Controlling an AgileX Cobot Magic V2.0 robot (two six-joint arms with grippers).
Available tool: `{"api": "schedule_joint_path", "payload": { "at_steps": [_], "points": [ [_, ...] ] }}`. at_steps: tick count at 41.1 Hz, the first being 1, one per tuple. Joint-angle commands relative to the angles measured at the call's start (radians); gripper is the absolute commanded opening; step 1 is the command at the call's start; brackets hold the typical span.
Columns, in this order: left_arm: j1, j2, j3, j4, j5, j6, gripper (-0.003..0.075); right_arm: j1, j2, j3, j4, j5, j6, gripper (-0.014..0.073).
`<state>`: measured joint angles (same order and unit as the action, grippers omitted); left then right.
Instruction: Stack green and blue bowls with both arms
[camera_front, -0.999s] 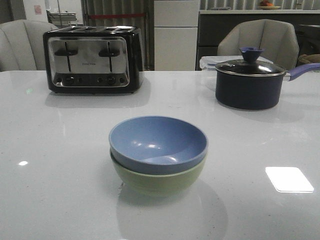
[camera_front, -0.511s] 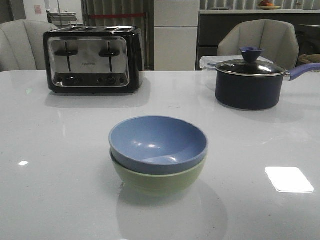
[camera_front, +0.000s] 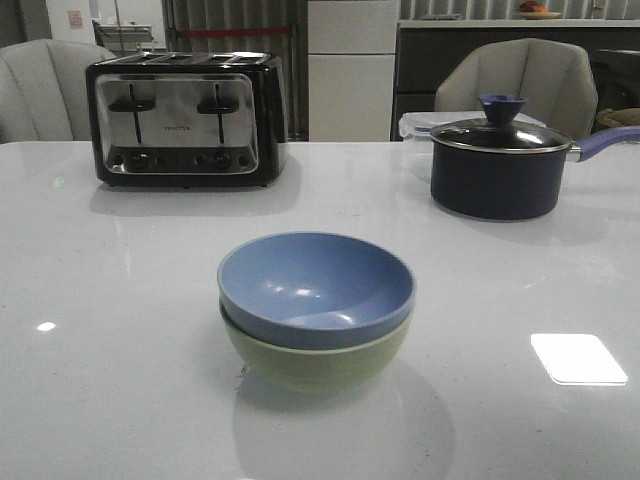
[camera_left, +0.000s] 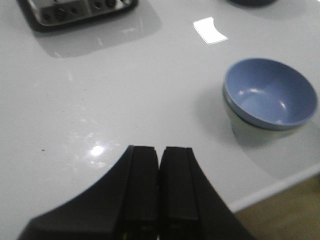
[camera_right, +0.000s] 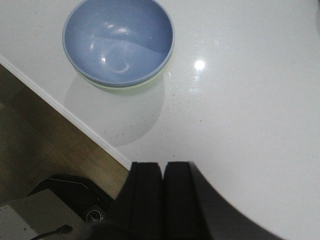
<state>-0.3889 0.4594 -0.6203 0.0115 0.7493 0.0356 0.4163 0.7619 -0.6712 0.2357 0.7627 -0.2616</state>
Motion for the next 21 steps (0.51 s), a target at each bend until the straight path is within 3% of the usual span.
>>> {"api": "schedule_joint_path", "payload": {
  "at_steps": [1, 7, 12, 21],
  "points": [
    [0.082, -0.071, 0.045, 0.002, -0.185, -0.011, 0.0093, -0.005, -0.007, -0.026, 0.004, -0.055, -0.002, 0.0023],
    [0.21, -0.228, 0.234, -0.011, -0.43, -0.013, 0.0093, -0.005, -0.007, -0.026, 0.004, -0.055, -0.002, 0.0023],
    [0.295, -0.359, 0.373, -0.03, -0.528, -0.013, 0.0093, -0.005, -0.007, -0.026, 0.004, -0.055, -0.002, 0.0023],
    [0.331, -0.455, 0.54, -0.032, -0.682, -0.013, 0.0093, -0.005, -0.007, -0.026, 0.004, -0.055, -0.002, 0.0023]
  ]
}}
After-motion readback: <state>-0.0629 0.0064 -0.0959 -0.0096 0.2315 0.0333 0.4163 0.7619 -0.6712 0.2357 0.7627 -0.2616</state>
